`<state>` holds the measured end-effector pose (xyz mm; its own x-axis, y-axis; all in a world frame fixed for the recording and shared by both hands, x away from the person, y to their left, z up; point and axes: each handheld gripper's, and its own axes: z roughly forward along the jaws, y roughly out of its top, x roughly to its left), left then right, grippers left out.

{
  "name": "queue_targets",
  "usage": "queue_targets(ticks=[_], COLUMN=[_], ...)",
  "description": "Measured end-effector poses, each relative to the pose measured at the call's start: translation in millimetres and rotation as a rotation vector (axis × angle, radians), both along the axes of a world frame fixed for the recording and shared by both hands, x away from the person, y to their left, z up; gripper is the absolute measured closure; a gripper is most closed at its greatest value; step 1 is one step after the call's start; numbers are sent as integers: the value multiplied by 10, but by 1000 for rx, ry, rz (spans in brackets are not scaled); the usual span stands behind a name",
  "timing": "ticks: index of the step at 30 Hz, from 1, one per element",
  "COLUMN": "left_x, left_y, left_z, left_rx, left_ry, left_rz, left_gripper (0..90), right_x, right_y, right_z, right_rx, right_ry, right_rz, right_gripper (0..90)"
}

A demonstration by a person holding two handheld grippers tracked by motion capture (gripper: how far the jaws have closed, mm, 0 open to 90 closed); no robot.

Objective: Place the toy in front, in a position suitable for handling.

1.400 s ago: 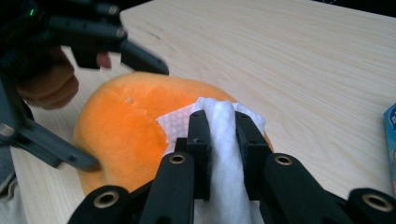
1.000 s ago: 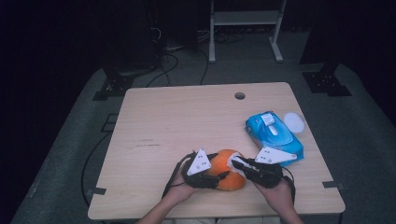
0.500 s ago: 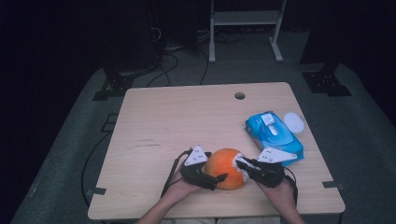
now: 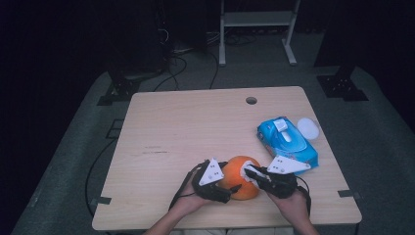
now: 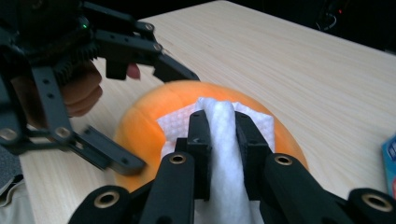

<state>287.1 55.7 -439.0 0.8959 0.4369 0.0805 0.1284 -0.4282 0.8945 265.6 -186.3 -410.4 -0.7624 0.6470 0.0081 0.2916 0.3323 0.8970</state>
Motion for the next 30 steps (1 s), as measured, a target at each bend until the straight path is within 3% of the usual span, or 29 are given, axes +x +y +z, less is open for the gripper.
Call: queue_targets(ticks=[2,3,5,6,9,13,18,21,24,27,30], left_x=[52,83,115,103,15,-113,-102,-59,31,84,87], left_y=[26,40,53,48,2,-96,-84,-56,5,57,63], left_z=[-18,-27,-50,-54,-11,14,12,1,-42,-89,-117], left_rx=[-16,-21,-31,-29,9,49,33,3,-23,-38,-34], left_ry=[35,72,120,117,32,-62,-45,-12,83,153,179], left_rz=[46,56,37,21,15,-9,-27,-34,-9,-19,-36], left_gripper=[57,22,30,96,214,248,222,129,38,43,107], right_x=[7,9,11,5,-44,-99,-62,-45,-37,-23,-21], right_y=[-23,-28,-33,-18,71,180,95,23,-1,22,68], right_z=[-21,-40,-66,-55,-4,73,68,37,10,-6,-29], right_rx=[-17,-27,-13,-17,-12,6,1,-2,2,6,-4], right_ry=[7,14,28,21,-3,-35,-30,-9,13,24,22], right_rz=[-14,-18,-18,-16,0,44,23,16,15,23,31], right_gripper=[782,782,782,782,781,781,782,782,781,782,782])
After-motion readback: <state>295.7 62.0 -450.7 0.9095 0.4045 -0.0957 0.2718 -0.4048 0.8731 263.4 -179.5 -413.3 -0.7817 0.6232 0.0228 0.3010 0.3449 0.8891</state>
